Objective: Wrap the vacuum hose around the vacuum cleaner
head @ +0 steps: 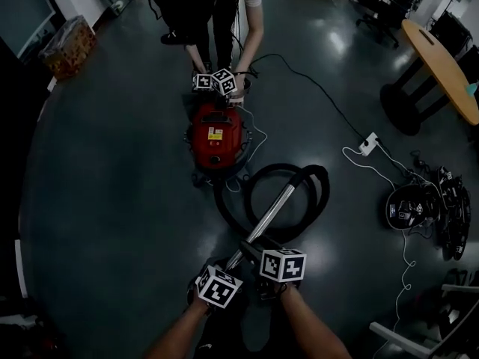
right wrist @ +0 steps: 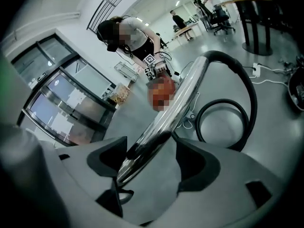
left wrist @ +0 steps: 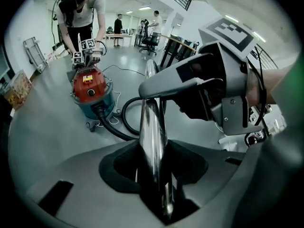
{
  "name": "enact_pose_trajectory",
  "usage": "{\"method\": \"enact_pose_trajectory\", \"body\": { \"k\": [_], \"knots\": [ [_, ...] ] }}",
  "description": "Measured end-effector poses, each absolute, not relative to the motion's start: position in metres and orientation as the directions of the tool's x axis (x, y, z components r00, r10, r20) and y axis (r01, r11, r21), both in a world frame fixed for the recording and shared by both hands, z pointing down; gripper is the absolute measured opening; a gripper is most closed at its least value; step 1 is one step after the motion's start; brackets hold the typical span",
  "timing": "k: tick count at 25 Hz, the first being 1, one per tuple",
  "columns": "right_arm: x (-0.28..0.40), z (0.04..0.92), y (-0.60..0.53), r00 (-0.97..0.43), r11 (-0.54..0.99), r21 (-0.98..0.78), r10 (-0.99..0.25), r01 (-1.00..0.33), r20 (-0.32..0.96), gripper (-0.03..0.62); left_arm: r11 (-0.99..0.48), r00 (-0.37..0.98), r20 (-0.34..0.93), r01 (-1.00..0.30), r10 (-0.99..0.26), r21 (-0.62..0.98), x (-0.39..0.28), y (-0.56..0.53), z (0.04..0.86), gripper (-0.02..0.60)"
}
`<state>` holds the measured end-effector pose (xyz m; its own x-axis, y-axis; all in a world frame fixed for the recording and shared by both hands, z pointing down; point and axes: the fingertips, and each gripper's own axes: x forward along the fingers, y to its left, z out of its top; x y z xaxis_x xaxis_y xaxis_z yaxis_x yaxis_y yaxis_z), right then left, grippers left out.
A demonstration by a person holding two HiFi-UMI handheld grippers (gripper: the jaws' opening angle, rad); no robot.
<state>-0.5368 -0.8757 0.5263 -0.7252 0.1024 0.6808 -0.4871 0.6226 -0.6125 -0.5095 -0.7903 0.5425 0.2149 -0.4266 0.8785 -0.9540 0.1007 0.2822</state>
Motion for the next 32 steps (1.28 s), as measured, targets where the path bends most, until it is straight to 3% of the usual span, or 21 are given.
{"method": "enact_pose_trajectory", "body": {
  "k": [15, 32],
  "knots": [
    [-0.533, 0.707, -0.945, -0.705, 0.759, -0.566, 0.207, -0.322, 0.679, 0.273, 0.394, 0.095, 0.837, -0.850, -0.539, 0.351, -0.470, -0.876, 0.724, 0.164],
    [-0.523, 0.949, -0.946, -0.586, 0.886, -0.436, 0.272, -0.156, 0.763, 0.265, 0.553, 0.096, 0.864, -0.732, -0.495, 0.398, -0.434, -0.897, 0.972, 0.166]
  ]
}}
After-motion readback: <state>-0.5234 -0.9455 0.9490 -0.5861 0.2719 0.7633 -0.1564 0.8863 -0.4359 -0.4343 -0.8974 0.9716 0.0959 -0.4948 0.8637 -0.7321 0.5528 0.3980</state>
